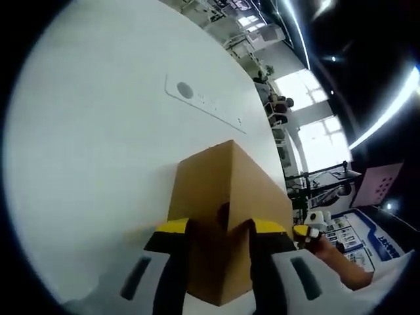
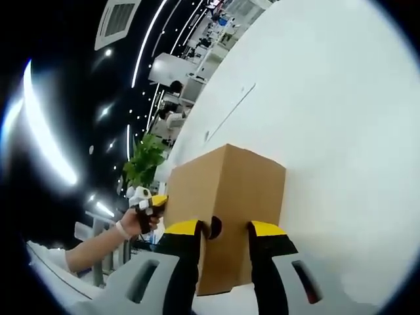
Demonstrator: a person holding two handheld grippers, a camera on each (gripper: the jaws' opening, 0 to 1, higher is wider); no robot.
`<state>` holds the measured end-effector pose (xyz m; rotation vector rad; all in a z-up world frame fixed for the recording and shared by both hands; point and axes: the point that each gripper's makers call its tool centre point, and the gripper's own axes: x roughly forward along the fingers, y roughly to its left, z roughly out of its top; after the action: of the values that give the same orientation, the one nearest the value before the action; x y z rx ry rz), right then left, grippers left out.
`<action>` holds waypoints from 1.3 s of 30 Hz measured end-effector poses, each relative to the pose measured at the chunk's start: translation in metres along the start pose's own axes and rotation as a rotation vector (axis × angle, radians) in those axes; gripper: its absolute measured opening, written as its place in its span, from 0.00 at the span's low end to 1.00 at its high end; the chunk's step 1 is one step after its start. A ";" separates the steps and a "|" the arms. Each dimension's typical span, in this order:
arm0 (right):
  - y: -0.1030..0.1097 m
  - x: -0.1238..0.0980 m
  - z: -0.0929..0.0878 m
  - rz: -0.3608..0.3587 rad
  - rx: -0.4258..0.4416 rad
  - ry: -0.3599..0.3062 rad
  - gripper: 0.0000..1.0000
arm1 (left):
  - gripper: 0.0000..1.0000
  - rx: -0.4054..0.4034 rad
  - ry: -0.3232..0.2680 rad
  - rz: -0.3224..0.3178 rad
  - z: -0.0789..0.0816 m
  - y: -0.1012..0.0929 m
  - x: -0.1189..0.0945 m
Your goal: Operate the shoe box by opening the lid, removing the specified soft item, and placing it in the target area until the item is outside and the box remains undamaged.
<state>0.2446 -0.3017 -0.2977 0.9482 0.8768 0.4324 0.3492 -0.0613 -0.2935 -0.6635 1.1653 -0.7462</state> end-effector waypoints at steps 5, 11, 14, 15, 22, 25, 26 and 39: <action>0.000 0.001 0.003 -0.007 -0.005 -0.006 0.28 | 0.34 -0.001 0.007 0.006 -0.001 0.001 -0.001; -0.001 0.003 0.007 -0.011 -0.013 -0.003 0.28 | 0.34 -0.012 0.005 0.011 -0.003 0.002 -0.002; -0.001 0.003 0.008 -0.014 -0.020 0.006 0.28 | 0.34 -0.015 0.003 0.014 -0.004 0.001 -0.002; -0.002 0.003 0.009 -0.014 -0.019 0.011 0.28 | 0.34 -0.019 0.001 0.016 -0.004 0.001 -0.002; -0.002 0.001 0.012 -0.023 -0.033 0.043 0.28 | 0.34 -0.034 -0.001 0.022 -0.007 0.000 -0.003; -0.002 0.002 0.013 -0.025 -0.034 0.049 0.29 | 0.34 -0.036 -0.006 0.022 -0.009 0.000 -0.003; -0.002 0.003 0.013 -0.026 -0.036 0.052 0.29 | 0.34 -0.037 -0.008 0.022 -0.009 0.000 -0.003; -0.005 0.005 0.019 -0.031 -0.054 0.080 0.29 | 0.34 -0.059 -0.046 0.033 -0.015 0.001 -0.005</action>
<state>0.2624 -0.3106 -0.2992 0.8712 0.9469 0.4678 0.3343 -0.0578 -0.2955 -0.7059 1.1568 -0.6672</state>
